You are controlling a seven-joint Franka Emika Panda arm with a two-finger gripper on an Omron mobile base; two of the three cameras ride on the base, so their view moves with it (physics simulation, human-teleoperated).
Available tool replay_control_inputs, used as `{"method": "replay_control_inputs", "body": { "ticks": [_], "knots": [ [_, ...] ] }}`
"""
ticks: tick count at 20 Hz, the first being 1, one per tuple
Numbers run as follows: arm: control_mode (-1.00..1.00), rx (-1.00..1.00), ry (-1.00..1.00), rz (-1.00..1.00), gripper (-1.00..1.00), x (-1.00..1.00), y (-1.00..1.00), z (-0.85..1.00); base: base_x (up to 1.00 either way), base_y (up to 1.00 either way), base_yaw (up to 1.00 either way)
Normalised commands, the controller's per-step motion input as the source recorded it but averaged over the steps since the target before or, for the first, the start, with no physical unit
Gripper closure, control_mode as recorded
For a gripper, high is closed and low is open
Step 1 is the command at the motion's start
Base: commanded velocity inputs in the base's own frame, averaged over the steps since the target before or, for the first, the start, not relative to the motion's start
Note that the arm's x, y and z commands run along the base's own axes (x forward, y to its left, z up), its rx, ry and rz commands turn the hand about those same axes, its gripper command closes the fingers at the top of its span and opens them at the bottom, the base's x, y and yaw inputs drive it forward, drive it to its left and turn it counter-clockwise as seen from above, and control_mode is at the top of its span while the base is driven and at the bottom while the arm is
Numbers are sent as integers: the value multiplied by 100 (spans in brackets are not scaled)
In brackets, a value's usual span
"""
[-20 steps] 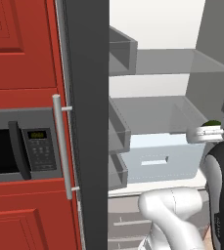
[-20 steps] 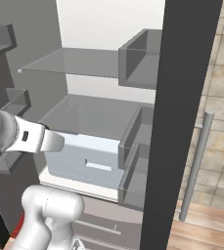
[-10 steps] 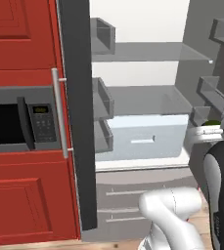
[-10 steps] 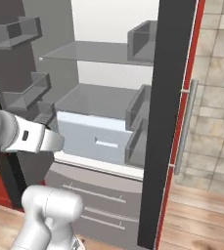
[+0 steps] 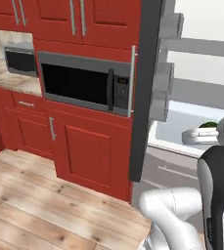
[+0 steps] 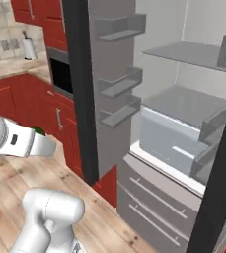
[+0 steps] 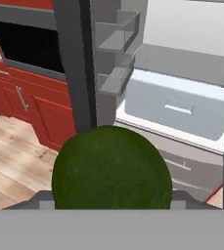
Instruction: Grab the lime and lemon wedge from the fridge, place them in the blender, close the lid, and turn on the blender to create a marinade.
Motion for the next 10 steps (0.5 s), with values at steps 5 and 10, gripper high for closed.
{"method": "replay_control_inputs", "body": {
  "ticks": [5,10],
  "knots": [
    [100,0,0,0,100,0,0,0,-2,14,100],
    [100,0,0,0,100,0,0,0,0,28,96]
  ]
}}
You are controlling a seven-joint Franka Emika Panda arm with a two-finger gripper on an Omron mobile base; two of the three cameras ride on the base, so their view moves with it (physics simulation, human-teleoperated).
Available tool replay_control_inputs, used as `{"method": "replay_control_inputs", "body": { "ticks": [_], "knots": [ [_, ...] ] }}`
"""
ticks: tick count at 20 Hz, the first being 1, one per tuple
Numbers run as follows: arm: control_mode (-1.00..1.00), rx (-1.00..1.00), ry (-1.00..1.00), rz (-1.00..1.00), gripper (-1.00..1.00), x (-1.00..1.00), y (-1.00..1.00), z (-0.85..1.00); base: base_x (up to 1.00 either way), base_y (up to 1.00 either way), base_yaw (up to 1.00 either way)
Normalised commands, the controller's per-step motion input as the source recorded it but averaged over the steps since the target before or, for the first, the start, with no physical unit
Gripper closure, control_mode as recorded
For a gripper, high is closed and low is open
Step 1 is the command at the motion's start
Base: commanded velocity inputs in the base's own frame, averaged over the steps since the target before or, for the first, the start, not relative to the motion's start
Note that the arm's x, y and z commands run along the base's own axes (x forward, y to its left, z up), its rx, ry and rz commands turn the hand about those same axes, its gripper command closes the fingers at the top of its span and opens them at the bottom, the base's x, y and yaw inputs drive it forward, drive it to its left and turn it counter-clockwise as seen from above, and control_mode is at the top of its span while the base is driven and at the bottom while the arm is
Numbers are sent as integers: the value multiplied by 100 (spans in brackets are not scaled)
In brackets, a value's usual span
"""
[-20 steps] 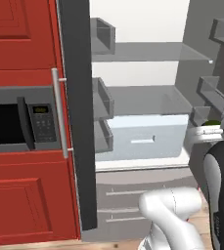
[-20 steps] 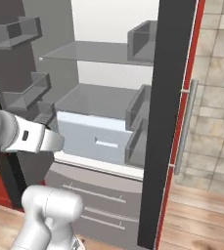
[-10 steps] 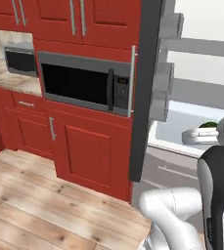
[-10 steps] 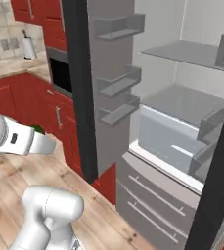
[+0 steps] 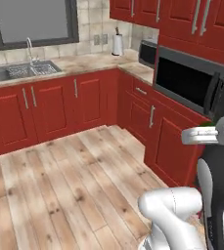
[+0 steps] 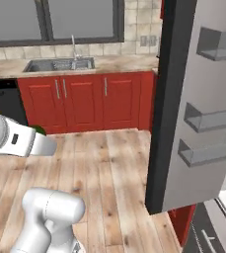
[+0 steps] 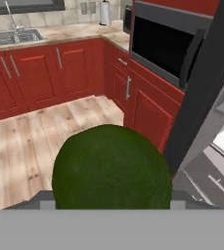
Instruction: Grab the lime and lemon wedge from the fridge, place them in the blender, close the lid, and turn on the blender to create a marinade.
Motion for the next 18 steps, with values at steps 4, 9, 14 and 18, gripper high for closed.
{"method": "replay_control_inputs", "body": {
  "ticks": [4,9,14,18],
  "knots": [
    [100,0,0,0,100,0,0,0,5,38,88],
    [100,0,0,0,100,0,0,0,50,72,66],
    [100,0,0,0,100,0,0,0,100,28,48],
    [100,0,0,0,100,0,0,0,100,-14,36]
  ]
}}
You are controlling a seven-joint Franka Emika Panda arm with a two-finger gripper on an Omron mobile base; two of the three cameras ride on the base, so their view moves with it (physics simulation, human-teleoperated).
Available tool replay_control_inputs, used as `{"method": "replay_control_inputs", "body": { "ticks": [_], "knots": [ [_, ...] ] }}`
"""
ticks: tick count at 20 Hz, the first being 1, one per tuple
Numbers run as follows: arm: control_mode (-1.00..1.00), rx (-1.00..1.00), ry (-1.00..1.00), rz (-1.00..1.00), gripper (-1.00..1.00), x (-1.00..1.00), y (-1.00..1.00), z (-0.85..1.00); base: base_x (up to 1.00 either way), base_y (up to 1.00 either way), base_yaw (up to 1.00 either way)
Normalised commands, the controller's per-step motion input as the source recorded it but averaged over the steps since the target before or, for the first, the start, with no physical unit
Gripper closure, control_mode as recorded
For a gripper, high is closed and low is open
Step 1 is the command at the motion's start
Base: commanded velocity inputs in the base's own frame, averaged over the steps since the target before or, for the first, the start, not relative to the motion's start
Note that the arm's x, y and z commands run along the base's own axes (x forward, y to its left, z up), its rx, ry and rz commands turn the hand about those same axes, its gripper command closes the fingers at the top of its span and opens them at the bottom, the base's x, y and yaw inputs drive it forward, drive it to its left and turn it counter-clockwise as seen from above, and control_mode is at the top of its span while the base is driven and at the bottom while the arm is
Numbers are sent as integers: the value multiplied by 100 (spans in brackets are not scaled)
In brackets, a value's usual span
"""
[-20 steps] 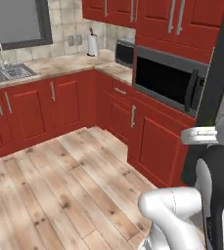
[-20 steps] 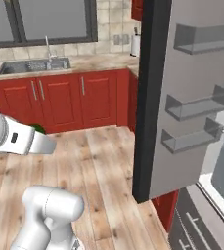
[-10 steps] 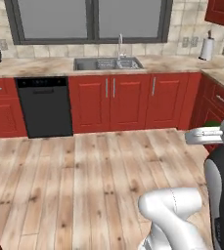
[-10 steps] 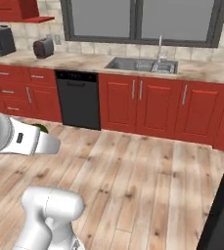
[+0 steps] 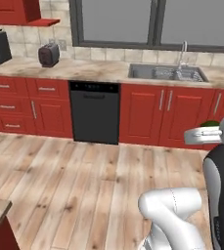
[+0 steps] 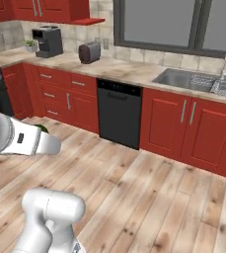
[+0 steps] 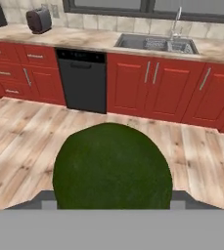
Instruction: Grab the lime and lemon wedge from the fridge, place them in the blender, close the lid, and turn on the blender to create a marinade.
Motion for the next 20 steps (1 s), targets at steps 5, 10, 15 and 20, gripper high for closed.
{"method": "replay_control_inputs", "body": {
  "ticks": [5,10,15,20],
  "knots": [
    [100,0,0,0,100,0,0,0,100,-39,24],
    [100,0,0,0,100,0,0,0,100,-6,39],
    [100,0,0,0,100,0,0,0,89,0,73],
    [100,0,0,0,100,0,0,0,68,0,81]
  ]
}}
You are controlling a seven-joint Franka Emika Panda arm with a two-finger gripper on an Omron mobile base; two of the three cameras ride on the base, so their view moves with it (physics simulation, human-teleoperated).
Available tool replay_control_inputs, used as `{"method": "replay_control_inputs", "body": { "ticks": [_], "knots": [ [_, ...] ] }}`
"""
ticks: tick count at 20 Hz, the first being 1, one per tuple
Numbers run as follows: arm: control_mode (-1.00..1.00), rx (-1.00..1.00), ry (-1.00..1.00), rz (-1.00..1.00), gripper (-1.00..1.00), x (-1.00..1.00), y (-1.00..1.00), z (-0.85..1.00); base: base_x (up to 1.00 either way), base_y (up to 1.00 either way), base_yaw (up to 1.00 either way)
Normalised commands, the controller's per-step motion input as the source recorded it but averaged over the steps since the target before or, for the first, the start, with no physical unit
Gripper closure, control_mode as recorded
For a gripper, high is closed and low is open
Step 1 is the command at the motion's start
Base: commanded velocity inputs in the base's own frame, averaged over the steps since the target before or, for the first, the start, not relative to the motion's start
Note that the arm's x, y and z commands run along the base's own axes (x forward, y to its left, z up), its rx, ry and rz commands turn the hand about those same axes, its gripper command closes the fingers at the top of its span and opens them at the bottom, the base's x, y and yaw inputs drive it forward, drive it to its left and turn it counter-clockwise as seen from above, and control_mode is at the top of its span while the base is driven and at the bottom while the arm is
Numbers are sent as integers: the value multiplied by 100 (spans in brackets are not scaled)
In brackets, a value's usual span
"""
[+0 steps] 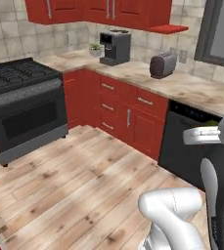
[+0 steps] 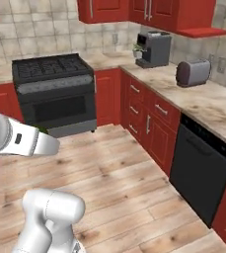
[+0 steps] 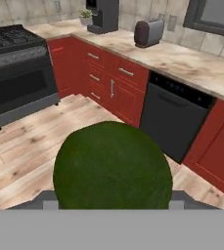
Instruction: Grab the lime and lemon wedge from the fridge, place them in the blender, close the lid, and turn on the blender to create a marinade.
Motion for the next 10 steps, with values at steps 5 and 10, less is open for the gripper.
{"method": "replay_control_inputs", "body": {
  "ticks": [5,10],
  "knots": [
    [100,0,0,0,100,0,0,0,39,-2,93],
    [100,0,0,0,100,0,0,0,63,-6,86]
  ]
}}
